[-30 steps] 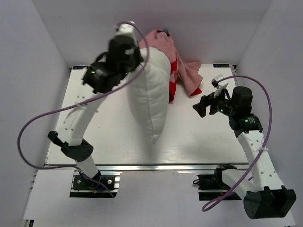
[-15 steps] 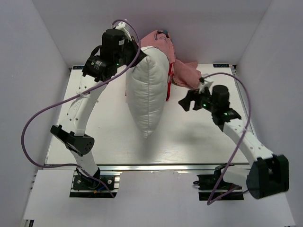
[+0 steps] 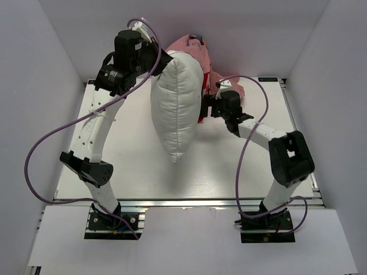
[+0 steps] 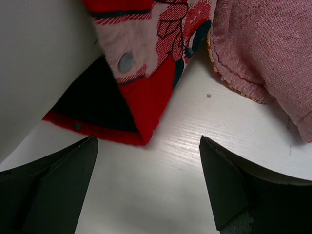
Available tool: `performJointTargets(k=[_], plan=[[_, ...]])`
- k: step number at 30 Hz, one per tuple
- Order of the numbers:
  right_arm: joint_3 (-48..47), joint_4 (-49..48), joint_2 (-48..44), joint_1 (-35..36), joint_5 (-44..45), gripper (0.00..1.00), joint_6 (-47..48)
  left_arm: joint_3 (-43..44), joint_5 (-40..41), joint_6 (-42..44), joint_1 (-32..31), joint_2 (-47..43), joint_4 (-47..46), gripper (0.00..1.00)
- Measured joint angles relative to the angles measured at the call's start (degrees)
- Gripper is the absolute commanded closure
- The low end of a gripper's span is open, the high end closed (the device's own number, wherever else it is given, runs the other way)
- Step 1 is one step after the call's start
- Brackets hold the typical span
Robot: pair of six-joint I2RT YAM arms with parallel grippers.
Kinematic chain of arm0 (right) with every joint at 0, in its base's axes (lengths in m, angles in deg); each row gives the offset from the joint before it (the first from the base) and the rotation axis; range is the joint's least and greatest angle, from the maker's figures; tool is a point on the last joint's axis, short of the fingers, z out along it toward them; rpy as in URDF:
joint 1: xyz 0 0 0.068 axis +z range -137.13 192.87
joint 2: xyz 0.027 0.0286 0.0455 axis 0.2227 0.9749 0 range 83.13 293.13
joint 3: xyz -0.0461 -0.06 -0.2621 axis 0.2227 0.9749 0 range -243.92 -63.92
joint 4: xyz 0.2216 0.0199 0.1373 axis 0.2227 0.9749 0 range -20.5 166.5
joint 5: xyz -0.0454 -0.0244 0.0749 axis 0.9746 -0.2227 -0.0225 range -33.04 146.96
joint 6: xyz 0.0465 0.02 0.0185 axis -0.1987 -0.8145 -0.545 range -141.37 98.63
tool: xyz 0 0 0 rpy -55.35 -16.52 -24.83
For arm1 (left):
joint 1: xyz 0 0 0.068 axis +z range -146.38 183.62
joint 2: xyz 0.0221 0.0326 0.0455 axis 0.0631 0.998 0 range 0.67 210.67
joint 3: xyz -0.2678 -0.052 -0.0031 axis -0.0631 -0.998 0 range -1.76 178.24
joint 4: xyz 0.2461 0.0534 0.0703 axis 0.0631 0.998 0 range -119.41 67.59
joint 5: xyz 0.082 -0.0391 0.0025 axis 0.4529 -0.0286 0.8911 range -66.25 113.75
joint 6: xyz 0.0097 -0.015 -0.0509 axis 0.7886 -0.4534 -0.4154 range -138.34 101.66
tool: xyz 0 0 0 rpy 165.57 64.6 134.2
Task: Put the pillow into the pillowcase
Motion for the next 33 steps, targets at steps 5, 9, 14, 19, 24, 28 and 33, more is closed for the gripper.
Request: performJointTargets(k=[5, 9, 14, 19, 24, 28, 33], plan=[[-7.4, -1.8, 9.2, 0.0, 2.6, 0.11, -1.9, 0.4, -1.6, -1.1, 0.0, 1.5, -1.3, 1.0], [-17.7, -2.3, 17.9, -0.1, 4.7, 0.2, -3.9, 0.4, -3.0, -1.8, 0.7, 1.9, -2.2, 1.0], [-21.0, -6.2, 23.0, -0.1, 7.6, 0.36, -3.5, 0.5, -4.6, -2.6, 2.7, 1.9, -3.0, 1.0], [-21.2, -9.4, 24.3, -0.4, 12.1, 0.79, -0.2, 0.5, -6.1, -3.0, 3.9, 1.9, -3.3, 1.0], [-18.1, -12.4, 22.3, -2.3, 4.7, 1.0, 0.9, 0.5, -7.0, -3.0, 4.6, 1.9, -3.5, 1.0], [-11.5, -5.3, 10.7, -4.0, -11.7, 1.0, 0.1, 0.5, -7.2, -2.3, 4.8, 1.9, -3.6, 1.0], [-14.6, 4.5, -8.4, 0.3, -25.4, 1.0, -3.9, 5.0, -8.6, -2.2, 5.4, 4.0, -5.6, 1.0]])
